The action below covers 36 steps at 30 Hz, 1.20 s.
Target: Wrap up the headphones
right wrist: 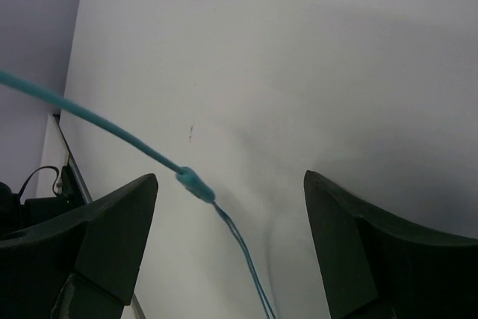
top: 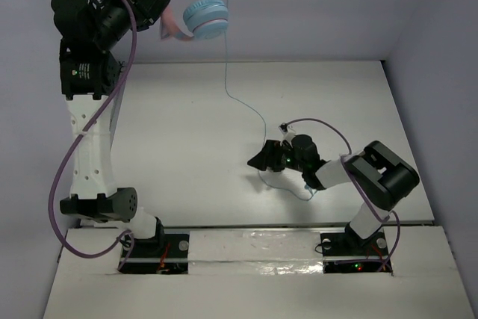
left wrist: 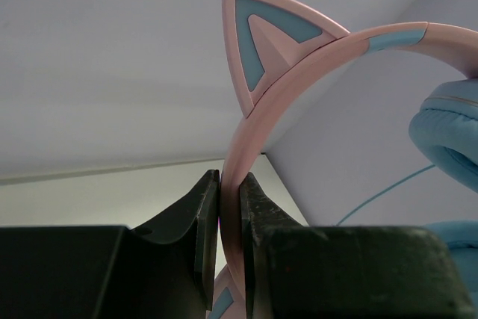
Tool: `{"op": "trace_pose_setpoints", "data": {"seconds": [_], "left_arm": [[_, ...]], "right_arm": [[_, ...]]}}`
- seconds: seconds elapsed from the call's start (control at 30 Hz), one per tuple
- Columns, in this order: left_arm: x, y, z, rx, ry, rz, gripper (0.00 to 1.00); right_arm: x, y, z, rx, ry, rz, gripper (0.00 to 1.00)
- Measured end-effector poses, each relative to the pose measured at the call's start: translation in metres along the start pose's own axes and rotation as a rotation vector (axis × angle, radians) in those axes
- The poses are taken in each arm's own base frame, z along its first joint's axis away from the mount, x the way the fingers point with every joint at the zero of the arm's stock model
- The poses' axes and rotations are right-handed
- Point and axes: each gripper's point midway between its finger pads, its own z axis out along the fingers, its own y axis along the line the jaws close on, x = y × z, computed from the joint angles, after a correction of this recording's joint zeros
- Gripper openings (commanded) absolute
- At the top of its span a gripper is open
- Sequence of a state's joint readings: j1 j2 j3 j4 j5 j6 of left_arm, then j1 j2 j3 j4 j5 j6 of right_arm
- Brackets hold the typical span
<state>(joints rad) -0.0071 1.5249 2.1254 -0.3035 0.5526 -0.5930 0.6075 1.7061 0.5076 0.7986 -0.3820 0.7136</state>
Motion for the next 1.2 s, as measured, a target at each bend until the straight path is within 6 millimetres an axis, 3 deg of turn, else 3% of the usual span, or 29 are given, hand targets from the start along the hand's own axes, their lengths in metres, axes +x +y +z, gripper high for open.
{"op": "trace_pose_setpoints", "data": {"seconds": [0.07, 0.2, 0.27, 0.33, 0.37, 0.4, 0.43, 0.63, 0.73, 0.83, 1.0, 1.1, 1.2], "left_arm": [[-0.004, 0.001, -0.002, -0.004, -0.008, 0.001, 0.00], [-0.007, 0.004, -0.003, -0.013, -0.018, -0.004, 0.00], [-0.007, 0.005, -0.001, -0.012, -0.020, -0.008, 0.00], [-0.005, 0.008, 0.000, -0.013, -0.019, -0.011, 0.00], [-0.003, 0.010, 0.001, -0.017, -0.015, -0.014, 0.00], [-0.002, 0.013, 0.002, -0.025, -0.013, -0.017, 0.00], [0.000, 0.017, 0.003, -0.034, -0.010, -0.020, 0.00], [0.008, 0.055, 0.010, -0.160, -0.033, -0.036, 0.00], [0.023, 0.089, 0.015, -0.259, -0.037, -0.055, 0.00], [0.051, 0.136, 0.017, -0.388, -0.020, -0.085, 0.00], [0.112, 0.206, 0.008, -0.590, 0.046, -0.126, 0.00], [0.147, 0.232, 0.000, -0.680, 0.088, -0.127, 0.00], [0.184, 0.239, 0.000, -0.723, 0.136, -0.093, 0.00]], "right_arm": [[0.004, 0.000, -0.005, 0.006, -0.005, 0.013, 0.80], [0.014, 0.001, -0.007, 0.003, 0.004, 0.028, 0.62], [0.024, 0.005, -0.004, -0.005, 0.028, 0.030, 0.61], [0.031, 0.012, 0.000, -0.021, 0.047, 0.019, 0.39], [0.035, 0.017, 0.002, -0.031, 0.057, 0.013, 0.24], [0.039, 0.021, 0.003, -0.035, 0.065, 0.009, 0.03], [0.042, 0.023, 0.004, -0.040, 0.073, 0.001, 0.00], [0.064, 0.040, 0.001, 0.036, 0.144, -0.053, 0.00], [0.060, 0.073, 0.000, 0.069, 0.152, -0.143, 0.00], [0.051, 0.115, -0.007, 0.094, 0.145, -0.244, 0.00], [0.037, 0.165, -0.033, 0.154, 0.148, -0.400, 0.00], [0.018, 0.185, -0.048, 0.215, 0.144, -0.511, 0.00], [-0.009, 0.211, -0.059, 0.236, 0.108, -0.579, 0.00]]}}
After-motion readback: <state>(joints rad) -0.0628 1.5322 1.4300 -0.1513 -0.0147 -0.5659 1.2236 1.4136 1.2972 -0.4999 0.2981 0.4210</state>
